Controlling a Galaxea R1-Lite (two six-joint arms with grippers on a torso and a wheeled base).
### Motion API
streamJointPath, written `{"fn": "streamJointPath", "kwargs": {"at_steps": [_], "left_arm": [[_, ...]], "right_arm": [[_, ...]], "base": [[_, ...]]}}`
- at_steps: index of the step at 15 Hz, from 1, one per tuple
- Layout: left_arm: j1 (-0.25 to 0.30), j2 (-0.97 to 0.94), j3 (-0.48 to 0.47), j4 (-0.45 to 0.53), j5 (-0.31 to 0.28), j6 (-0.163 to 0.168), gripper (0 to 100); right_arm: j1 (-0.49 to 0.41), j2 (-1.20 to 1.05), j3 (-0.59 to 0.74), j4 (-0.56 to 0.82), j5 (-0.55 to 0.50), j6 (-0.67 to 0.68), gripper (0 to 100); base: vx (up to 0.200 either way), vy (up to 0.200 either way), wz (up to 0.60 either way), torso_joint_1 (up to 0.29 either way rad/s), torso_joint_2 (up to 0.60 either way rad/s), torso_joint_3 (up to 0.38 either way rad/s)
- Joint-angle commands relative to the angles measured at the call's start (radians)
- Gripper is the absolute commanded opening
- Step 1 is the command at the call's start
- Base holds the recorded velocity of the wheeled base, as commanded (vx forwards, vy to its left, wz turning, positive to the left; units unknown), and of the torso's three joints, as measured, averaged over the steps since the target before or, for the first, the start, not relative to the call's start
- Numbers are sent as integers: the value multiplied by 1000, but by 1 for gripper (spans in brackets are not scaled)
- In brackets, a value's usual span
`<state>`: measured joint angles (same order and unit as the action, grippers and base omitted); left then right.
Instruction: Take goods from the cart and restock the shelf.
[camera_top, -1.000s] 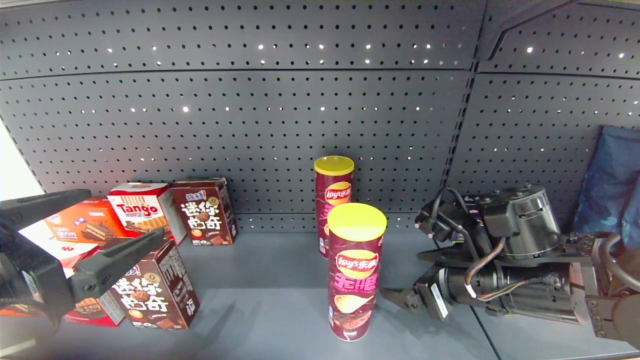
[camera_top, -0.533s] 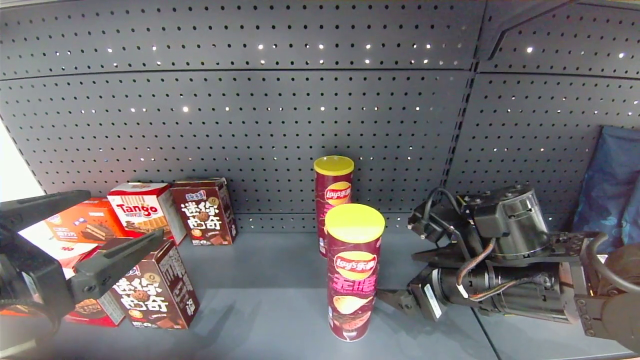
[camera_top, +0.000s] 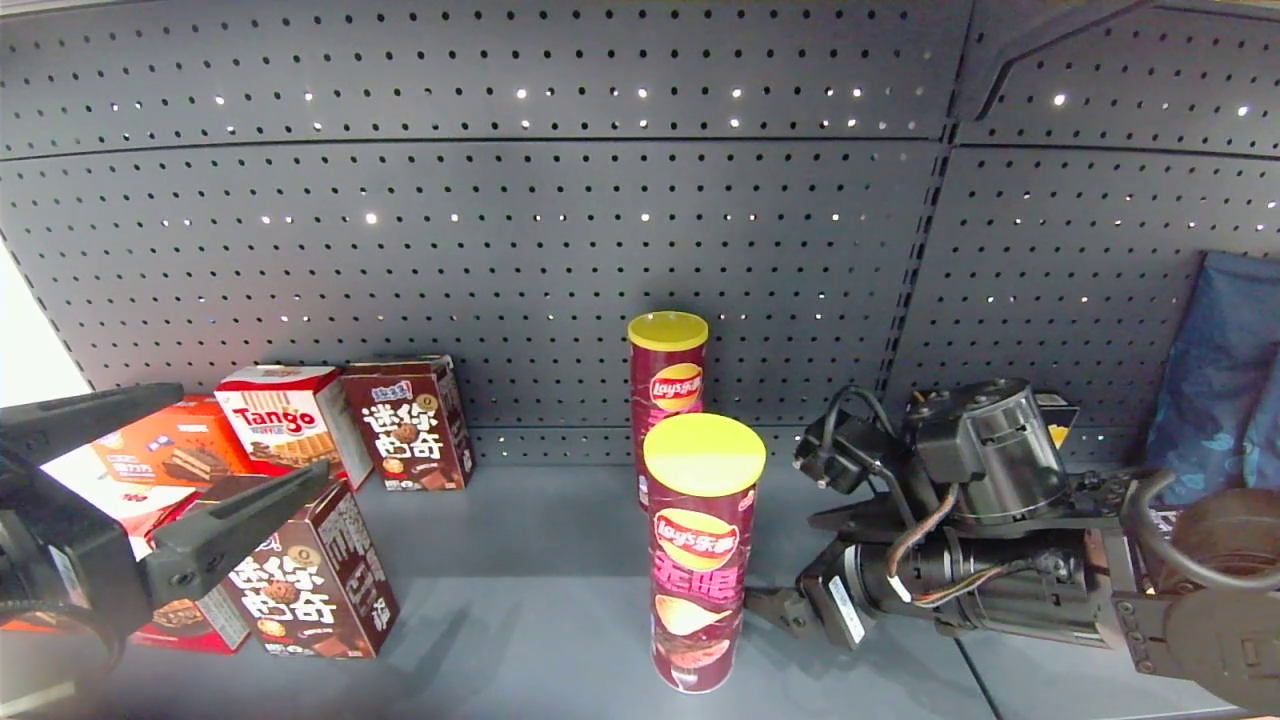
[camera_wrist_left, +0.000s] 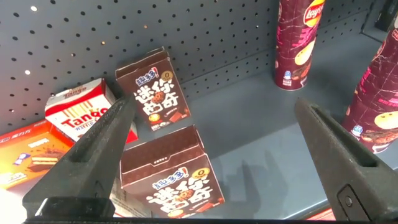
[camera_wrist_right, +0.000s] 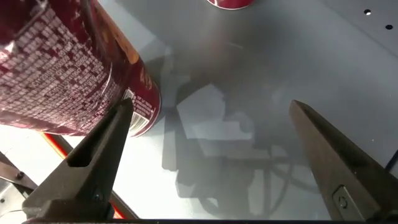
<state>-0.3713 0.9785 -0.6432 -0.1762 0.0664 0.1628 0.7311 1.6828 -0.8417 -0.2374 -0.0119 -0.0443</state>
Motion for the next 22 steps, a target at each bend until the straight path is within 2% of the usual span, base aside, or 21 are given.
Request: {"fn": "streamJointPath", "kwargs": {"at_steps": [1,8,14,19,22], "left_arm": [[0,0,0,0,1,0,100],[-1,-1,0,0,0,-12,100],[-1,-1,0,0,0,-12,100],[-1,-1,0,0,0,-14,100],[0,-3,2,0,0,-28,100]], "right_arm": [[1,0,1,0,0,0,100],[18,-141,122,0,1,-2,100],[65,-117,110,0,3,-2,100],[60,-66,61,0,0,-2,100],[53,-41,39,0,0,-2,100]], "base": [[0,0,0,0,0,0],[0,0,0,0,0,0],[0,0,0,0,0,0],[0,0,0,0,0,0],[0,0,0,0,0,0]]}}
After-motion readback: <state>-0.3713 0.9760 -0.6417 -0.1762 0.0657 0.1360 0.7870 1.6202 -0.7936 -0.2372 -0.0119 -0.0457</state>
